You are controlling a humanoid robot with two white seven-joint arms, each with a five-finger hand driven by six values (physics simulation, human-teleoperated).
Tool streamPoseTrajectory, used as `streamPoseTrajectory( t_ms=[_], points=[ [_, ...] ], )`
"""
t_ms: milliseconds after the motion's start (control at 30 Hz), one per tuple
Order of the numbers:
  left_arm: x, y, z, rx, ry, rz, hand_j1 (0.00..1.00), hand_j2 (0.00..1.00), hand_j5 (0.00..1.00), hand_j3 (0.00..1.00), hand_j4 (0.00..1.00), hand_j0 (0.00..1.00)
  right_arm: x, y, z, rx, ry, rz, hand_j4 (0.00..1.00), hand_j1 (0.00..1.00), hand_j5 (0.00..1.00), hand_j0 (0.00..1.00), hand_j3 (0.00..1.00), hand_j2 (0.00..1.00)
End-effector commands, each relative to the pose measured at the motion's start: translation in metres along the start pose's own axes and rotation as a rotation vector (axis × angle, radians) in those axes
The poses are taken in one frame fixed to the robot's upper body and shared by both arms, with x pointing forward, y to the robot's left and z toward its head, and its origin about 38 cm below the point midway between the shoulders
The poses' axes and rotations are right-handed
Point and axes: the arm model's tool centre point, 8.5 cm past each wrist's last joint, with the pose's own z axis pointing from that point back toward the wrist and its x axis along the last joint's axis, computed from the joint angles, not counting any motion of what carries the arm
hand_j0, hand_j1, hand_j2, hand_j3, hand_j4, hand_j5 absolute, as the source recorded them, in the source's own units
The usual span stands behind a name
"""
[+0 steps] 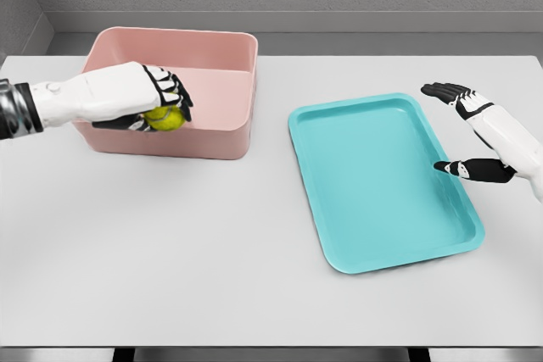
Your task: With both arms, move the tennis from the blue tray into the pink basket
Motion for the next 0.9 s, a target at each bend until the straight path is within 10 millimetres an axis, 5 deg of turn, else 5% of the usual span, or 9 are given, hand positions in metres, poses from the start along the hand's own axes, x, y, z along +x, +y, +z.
streamPoseTrajectory(
  t_ms=[0, 800, 833, 867],
  points=[
    [-0.009, -0.006, -0.003, 0.005, 0.021, 0.030, 0.46, 0.46, 0.46, 0.46, 0.46, 0.46, 0.000, -0.001, 0.000, -0.004, -0.001, -0.005, 1.00, 1.00, 1.00, 1.00, 1.00, 1.00],
    [-0.068, -0.006, -0.037, 0.038, 0.152, 0.127, 0.48, 0.48, 0.48, 0.48, 0.48, 0.48, 0.000, 0.000, 0.000, -0.006, -0.001, -0.008, 1.00, 1.00, 1.00, 1.00, 1.00, 1.00],
    [-0.071, -0.007, -0.038, 0.038, 0.160, 0.133, 0.48, 0.48, 0.48, 0.48, 0.48, 0.48, 0.000, -0.001, 0.000, -0.007, -0.002, -0.007, 1.00, 1.00, 1.00, 1.00, 1.00, 1.00],
    [-0.074, -0.005, -0.037, 0.038, 0.170, 0.133, 0.59, 0.59, 0.59, 0.59, 0.59, 0.59, 0.000, -0.001, 0.000, -0.007, -0.002, -0.007, 1.00, 1.00, 1.00, 1.00, 1.00, 1.00]
  ],
)
